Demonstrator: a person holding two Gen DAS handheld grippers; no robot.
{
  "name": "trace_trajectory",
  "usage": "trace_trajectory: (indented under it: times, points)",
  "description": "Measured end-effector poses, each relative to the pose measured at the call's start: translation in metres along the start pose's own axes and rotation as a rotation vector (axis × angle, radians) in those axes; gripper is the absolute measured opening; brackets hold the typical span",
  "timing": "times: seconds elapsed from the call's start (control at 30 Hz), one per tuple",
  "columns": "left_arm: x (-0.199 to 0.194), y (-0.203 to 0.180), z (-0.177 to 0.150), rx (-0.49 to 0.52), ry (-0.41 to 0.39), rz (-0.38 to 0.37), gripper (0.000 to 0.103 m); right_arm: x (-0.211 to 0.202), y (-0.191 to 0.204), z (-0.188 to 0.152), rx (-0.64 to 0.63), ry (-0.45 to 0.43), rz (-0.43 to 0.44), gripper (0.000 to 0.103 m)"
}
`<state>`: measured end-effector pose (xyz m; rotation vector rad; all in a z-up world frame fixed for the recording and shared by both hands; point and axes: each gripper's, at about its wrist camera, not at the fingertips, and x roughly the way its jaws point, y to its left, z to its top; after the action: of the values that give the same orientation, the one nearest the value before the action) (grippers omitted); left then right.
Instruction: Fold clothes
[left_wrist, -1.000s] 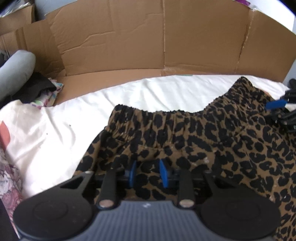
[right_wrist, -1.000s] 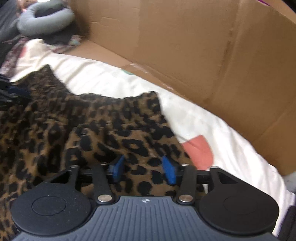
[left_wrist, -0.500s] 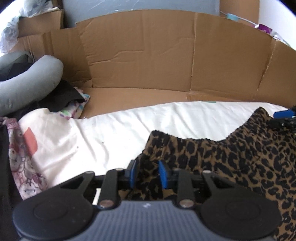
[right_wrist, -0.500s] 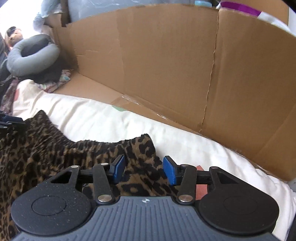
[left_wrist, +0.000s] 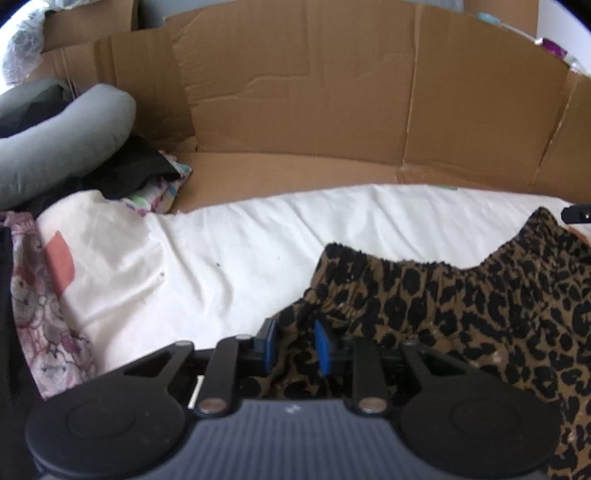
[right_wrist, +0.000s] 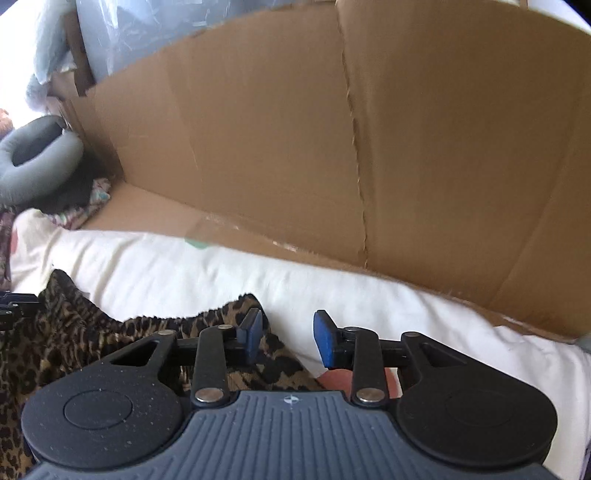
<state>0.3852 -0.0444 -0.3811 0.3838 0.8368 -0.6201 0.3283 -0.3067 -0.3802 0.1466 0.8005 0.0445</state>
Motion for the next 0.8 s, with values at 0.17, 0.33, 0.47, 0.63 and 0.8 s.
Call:
trace_trajectory:
  times: [0.17,0.33,0.47,0.63,0.8]
  points:
    - [-0.014,0.002,0.007,-0.012,-0.062,-0.010,0.021,-0.003,0.005,0.000,-0.022,-0.003,0.015,0.020]
    - [-0.017,-0.005,0.014,0.001,-0.105,-0.063,0.018,-0.001,0.018,-0.005,-0.073,0.012,0.040,0.020]
    - [-0.006,-0.017,0.015,0.025,-0.088,-0.089,0.015,0.008,0.023,-0.009,-0.095,0.038,0.026,0.021]
    - [0.008,-0.019,0.015,0.034,-0.069,-0.095,0.015,0.018,0.020,-0.009,-0.089,0.055,0.010,0.020]
    - [0.023,-0.015,0.014,0.017,-0.030,-0.104,0.015,0.027,0.019,-0.011,-0.090,0.076,0.006,0.020]
